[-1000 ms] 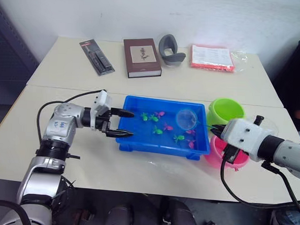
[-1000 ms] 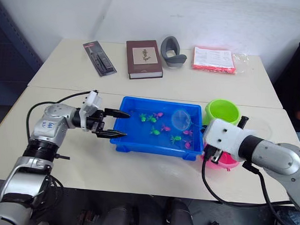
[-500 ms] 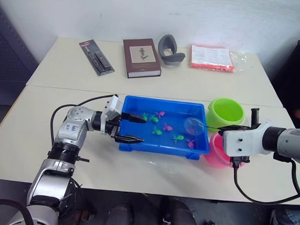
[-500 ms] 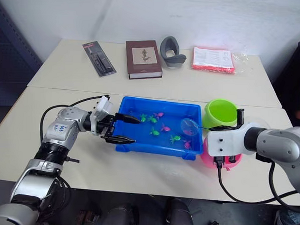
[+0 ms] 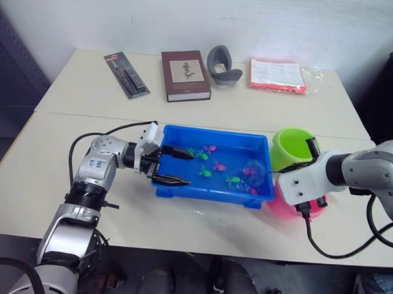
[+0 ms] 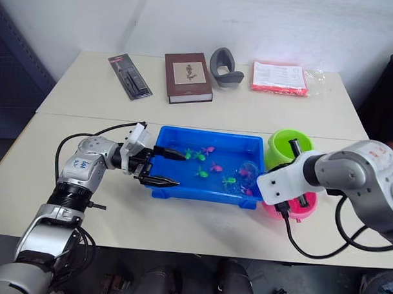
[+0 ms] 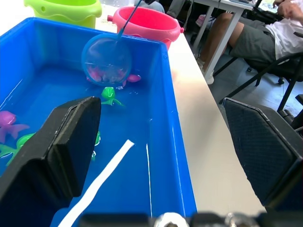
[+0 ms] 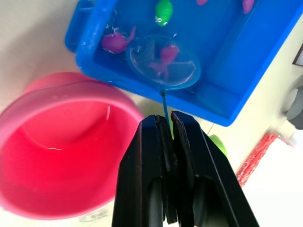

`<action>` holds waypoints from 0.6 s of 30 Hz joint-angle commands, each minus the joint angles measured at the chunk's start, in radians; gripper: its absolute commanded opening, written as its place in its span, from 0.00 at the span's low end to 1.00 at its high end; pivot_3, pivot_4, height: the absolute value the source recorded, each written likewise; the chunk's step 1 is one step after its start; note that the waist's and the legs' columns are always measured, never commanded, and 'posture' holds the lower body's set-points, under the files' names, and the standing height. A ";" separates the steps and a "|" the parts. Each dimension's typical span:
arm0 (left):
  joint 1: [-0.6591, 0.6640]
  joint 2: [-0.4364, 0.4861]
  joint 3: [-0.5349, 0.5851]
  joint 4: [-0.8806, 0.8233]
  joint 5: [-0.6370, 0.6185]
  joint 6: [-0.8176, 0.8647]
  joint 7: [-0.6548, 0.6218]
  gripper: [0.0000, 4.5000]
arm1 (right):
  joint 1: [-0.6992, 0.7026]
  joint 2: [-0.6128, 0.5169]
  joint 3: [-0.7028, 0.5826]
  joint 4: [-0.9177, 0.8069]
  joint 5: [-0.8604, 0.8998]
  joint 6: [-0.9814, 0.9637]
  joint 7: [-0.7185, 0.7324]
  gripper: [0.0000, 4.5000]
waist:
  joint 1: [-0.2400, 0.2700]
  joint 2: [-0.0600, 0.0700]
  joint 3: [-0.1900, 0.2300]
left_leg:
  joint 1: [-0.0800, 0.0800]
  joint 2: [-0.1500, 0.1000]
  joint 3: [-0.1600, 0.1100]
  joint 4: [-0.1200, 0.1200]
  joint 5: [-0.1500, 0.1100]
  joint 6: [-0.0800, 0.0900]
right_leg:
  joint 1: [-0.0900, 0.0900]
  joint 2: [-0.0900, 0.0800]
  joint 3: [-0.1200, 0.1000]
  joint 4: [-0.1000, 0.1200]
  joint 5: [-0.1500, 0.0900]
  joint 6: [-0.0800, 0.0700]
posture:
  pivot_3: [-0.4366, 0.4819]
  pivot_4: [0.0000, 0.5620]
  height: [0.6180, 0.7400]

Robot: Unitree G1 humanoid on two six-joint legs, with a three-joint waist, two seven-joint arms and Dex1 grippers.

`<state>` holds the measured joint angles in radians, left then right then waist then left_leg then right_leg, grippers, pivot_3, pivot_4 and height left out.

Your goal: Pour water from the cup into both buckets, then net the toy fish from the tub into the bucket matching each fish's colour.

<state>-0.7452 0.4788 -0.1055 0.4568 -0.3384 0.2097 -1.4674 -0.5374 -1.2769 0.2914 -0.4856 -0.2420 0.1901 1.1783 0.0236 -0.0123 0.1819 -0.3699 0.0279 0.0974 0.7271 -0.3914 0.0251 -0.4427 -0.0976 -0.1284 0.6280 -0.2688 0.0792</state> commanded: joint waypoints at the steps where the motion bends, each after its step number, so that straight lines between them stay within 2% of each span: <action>1: -0.008 -0.004 0.001 -0.061 -0.013 0.023 0.008 0.99 | -0.060 0.048 0.014 0.024 -0.083 -0.020 0.010 0.00 | -0.001 0.000 0.000 | 0.000 0.000 0.000 0.000 0.000 0.000 | 0.000 0.000 0.000 0.000 0.000 0.000 | 0.48 0.27 1.00; 9: 0.011 0.002 0.011 -0.128 -0.025 0.074 0.041 0.99 | -0.054 0.107 0.004 0.055 -0.134 -0.128 0.017 0.00 | -0.001 0.001 0.000 | 0.000 0.000 0.000 0.001 0.000 0.000 | 0.000 0.000 0.000 0.001 0.000 0.000 | 0.48 0.27 1.00; 18: 0.008 0.000 0.018 -0.115 -0.029 0.069 0.044 0.99 | -0.079 0.091 0.011 0.135 -0.163 -0.325 0.084 0.00 | -0.002 0.001 0.000 | 0.000 0.000 0.000 0.001 0.000 0.000 | 0.000 0.000 0.000 0.001 0.000 0.000 | 0.48 0.27 1.00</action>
<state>-0.7343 0.4778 -0.1042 0.3624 -0.3468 0.2902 -1.4205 -0.5864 -1.1699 0.3119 -0.3475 -0.4006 -0.1005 1.2351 0.0213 -0.0117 0.1822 -0.3698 0.0282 0.0979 0.7280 -0.3913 0.0250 -0.4427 -0.0973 -0.1284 0.6289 -0.2688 0.0793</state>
